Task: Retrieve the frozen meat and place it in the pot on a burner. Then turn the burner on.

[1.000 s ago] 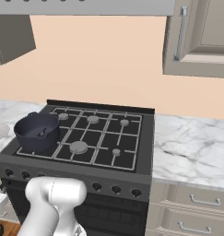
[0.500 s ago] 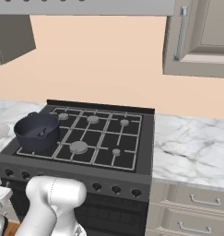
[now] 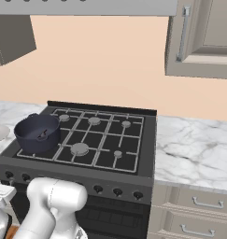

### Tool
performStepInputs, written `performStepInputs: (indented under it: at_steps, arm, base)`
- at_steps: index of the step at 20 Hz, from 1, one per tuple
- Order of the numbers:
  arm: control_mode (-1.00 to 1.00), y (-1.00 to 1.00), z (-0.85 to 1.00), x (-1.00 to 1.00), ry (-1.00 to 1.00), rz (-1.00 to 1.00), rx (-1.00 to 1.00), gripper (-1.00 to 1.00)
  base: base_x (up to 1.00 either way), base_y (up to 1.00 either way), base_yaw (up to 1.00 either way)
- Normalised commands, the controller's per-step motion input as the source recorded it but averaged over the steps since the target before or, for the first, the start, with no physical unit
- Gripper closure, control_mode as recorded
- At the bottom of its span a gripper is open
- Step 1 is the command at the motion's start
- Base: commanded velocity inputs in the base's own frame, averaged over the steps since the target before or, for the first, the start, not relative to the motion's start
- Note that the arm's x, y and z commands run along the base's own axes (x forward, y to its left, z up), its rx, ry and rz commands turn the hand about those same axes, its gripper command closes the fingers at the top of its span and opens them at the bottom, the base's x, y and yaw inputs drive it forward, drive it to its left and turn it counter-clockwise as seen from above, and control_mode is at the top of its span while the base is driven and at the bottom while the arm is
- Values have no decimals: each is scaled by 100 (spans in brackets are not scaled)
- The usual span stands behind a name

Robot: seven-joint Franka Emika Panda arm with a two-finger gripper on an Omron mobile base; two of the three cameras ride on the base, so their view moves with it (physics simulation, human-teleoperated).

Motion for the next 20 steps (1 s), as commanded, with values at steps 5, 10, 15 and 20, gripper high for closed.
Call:
performStepInputs:
  at_steps: [5,10,15,20]
  arm:
    - [-100,0,-1,20,0,0,0,-100]
    - [-100,0,0,20,0,0,0,-100]
    - [-100,0,-1,16,0,0,0,-100]
    - [-100,0,-4,15,-1,0,0,-100]
  base:
    - [0,0,0]
    - [0,0,0]
    - [0,0,0]
    - [0,0,0]
